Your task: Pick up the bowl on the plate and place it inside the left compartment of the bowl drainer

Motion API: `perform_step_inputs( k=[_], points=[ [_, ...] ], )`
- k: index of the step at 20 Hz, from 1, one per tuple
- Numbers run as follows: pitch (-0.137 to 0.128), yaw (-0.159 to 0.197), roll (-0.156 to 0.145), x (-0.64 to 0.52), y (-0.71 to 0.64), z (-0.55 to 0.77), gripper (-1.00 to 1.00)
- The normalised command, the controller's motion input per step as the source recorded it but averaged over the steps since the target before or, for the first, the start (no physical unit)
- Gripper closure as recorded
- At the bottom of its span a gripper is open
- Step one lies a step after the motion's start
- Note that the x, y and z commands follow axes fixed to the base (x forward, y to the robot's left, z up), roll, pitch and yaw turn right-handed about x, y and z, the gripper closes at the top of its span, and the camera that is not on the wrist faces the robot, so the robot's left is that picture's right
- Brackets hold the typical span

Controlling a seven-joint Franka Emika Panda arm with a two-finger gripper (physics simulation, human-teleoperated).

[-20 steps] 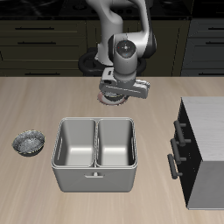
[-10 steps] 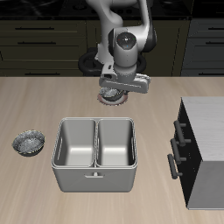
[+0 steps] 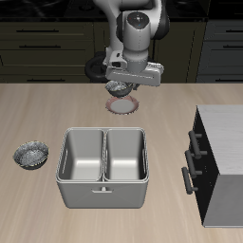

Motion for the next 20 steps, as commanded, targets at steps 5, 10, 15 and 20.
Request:
perform_step_inputs(
  k=[5,10,15,20],
  points=[
    [-0.082,0.037,0.005,0.04,0.02,0.51,1.0],
    [-0.065,0.036,0.024,0.11,0.04,0.39,1.0],
    [-0.021,0.034,0.026,0.17,0.07,0.14,1.0],
    [-0.01,0.018,0.01,0.11,-0.01,0.13,1.0]
  ],
)
